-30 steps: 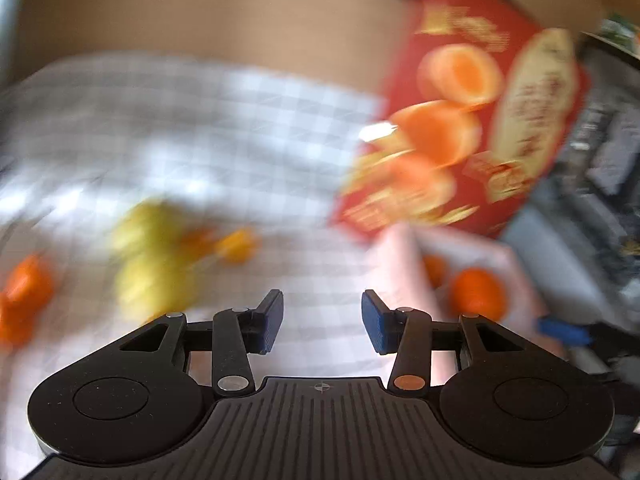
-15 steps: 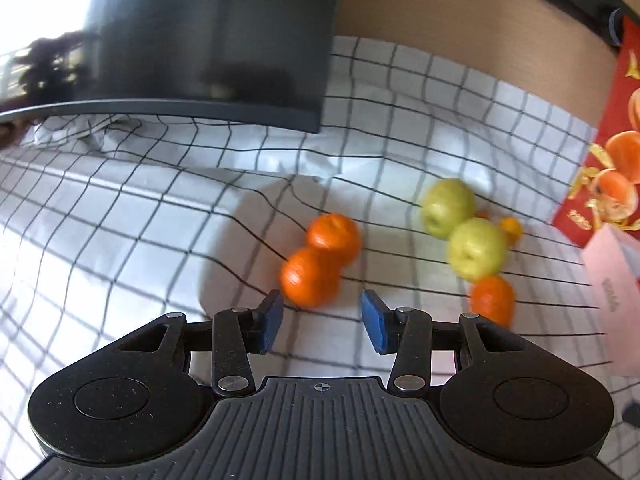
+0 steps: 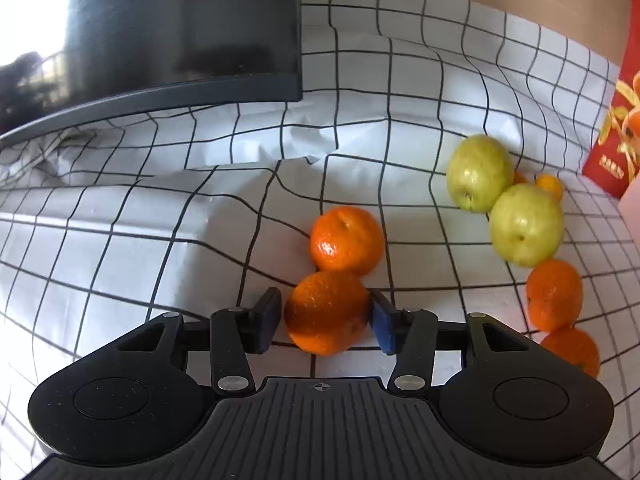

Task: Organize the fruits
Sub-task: 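Grasp another tangerine with the left tool while the right tool grasps a green pear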

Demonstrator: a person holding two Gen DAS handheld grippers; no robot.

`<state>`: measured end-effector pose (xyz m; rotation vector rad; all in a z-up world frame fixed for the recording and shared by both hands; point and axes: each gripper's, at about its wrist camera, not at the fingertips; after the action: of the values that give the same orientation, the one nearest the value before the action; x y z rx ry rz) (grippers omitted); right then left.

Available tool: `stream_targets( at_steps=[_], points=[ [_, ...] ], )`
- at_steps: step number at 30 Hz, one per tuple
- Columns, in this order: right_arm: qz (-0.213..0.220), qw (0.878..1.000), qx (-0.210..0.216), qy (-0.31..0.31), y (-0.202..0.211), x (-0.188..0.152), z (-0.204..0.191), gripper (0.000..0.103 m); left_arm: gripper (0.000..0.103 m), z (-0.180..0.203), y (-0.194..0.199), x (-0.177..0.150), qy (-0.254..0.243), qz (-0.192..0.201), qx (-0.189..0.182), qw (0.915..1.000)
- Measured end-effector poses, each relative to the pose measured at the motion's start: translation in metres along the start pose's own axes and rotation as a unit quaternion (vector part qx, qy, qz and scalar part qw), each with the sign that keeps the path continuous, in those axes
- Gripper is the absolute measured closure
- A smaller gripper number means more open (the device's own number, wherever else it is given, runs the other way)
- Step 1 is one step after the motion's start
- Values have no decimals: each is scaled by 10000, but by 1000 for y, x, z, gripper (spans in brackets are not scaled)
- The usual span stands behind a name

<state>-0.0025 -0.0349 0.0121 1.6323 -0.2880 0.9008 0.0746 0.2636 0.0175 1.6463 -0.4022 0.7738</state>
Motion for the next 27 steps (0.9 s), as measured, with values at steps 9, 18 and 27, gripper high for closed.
stream_targets(
  at_steps=[9,18,27],
  points=[
    [-118,9991,241,339,-13,7,-14,21,55,-3,36,-22,340,99,-416,9985],
    [371,9908,681,1111,-38,86,-48,21,55,14,87,-74,628,-257,-1216,9903],
    [12,9960,502,734,-131,163,-85,20,55,20,115,-111,692,-367,-1263,9889]
  ],
)
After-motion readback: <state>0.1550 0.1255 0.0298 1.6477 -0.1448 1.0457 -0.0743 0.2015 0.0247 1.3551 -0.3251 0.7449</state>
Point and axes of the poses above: each gripper's, at about its wrist camera, not at the fingertips, and y roughly against the way its jaws point, z to its right, x to its top, and after that the axes turned 3 degrees about x, right-handed
